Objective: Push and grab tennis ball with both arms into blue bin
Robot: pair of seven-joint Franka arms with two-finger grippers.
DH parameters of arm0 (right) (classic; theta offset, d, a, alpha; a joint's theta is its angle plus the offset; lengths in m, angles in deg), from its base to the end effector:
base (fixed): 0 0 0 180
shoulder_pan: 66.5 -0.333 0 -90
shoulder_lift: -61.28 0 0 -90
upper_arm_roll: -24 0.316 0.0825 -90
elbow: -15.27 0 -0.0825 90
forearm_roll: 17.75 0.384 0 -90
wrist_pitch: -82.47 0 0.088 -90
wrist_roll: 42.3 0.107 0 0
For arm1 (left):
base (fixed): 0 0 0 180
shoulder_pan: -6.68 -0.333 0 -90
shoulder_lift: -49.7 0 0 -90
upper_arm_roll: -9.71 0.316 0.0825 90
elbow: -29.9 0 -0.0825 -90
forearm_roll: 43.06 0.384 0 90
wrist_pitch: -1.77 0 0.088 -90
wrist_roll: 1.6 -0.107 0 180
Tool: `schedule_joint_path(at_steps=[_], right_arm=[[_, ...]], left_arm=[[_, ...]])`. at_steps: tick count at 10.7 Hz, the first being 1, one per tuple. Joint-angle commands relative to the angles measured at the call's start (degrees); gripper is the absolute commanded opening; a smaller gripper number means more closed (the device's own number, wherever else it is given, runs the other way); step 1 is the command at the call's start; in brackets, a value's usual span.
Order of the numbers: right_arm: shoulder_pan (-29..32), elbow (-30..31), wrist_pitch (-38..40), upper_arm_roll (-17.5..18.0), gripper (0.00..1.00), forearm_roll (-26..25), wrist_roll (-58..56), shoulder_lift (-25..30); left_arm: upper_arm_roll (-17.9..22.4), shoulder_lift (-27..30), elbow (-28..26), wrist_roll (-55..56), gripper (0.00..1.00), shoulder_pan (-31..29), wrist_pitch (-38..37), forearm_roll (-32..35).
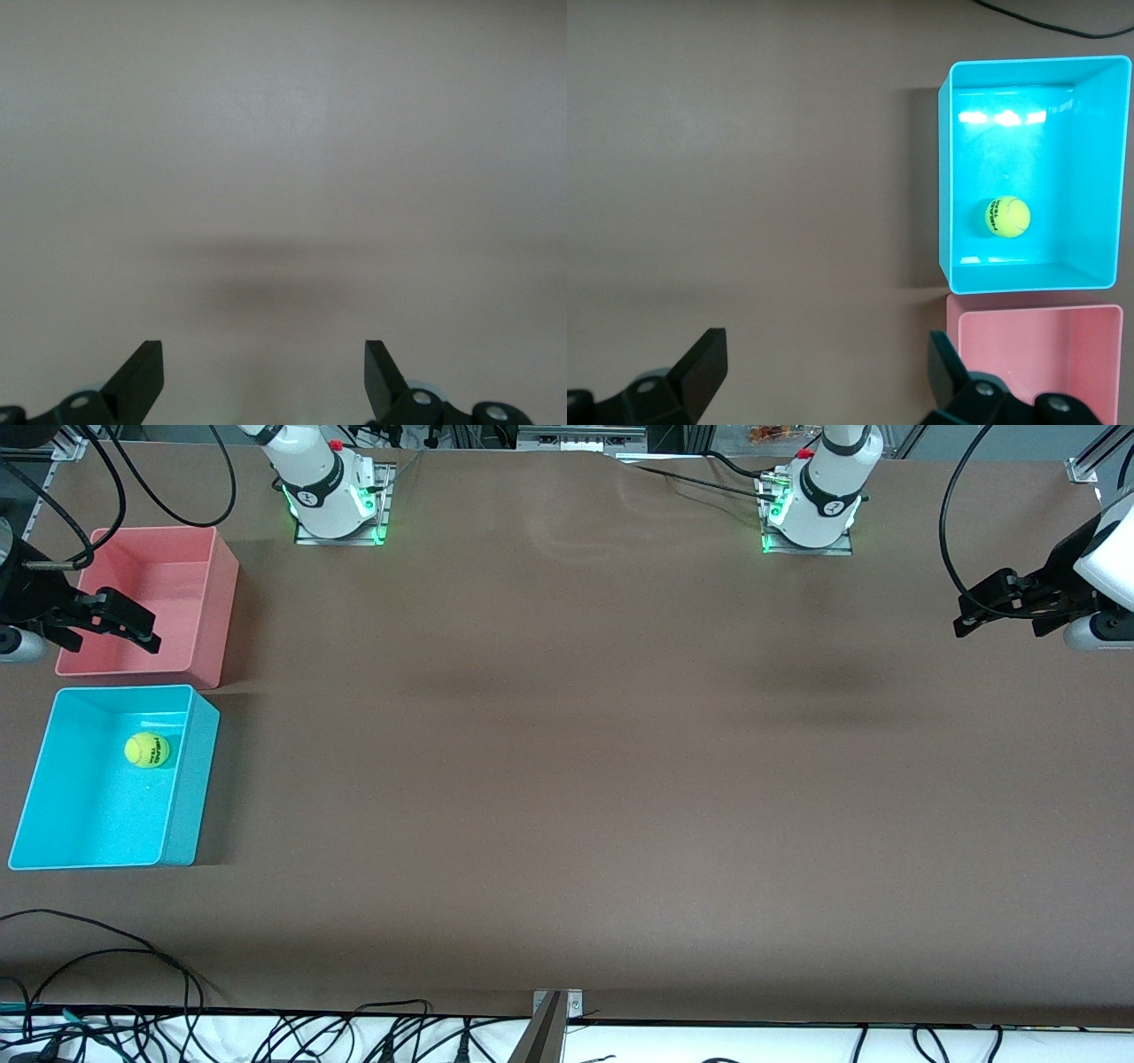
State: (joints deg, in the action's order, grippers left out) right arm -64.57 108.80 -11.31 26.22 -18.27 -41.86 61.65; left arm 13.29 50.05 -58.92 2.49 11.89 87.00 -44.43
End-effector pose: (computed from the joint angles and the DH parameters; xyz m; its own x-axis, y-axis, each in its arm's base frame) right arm 0.5576 0.0020 0.6047 0.9999 -0.0020 0.0109 -0.0021 -1.0000 0.0092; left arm 0.5437 -0.0181 0.6304 0.9975 0.0409 -0.0581 0.0422 -0.9989 0.0202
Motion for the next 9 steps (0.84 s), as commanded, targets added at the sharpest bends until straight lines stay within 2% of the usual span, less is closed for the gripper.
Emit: schedule_joint_path(at_steps=[1,9], right_arm=[[0.69,-2.30,1.06,0.24,1.00,0.07,1.49,-2.47],[0.79,-3.18,0.53,0.42,1.00,0.52,1.05,-2.82]], left_arm=[[0.12,-0.53,1.37,0.39,1.00,0.06,-0.77,-1.09],[-0.32,-0.44,1.55,0.47,1.00,0.15,-0.77,-1.62]])
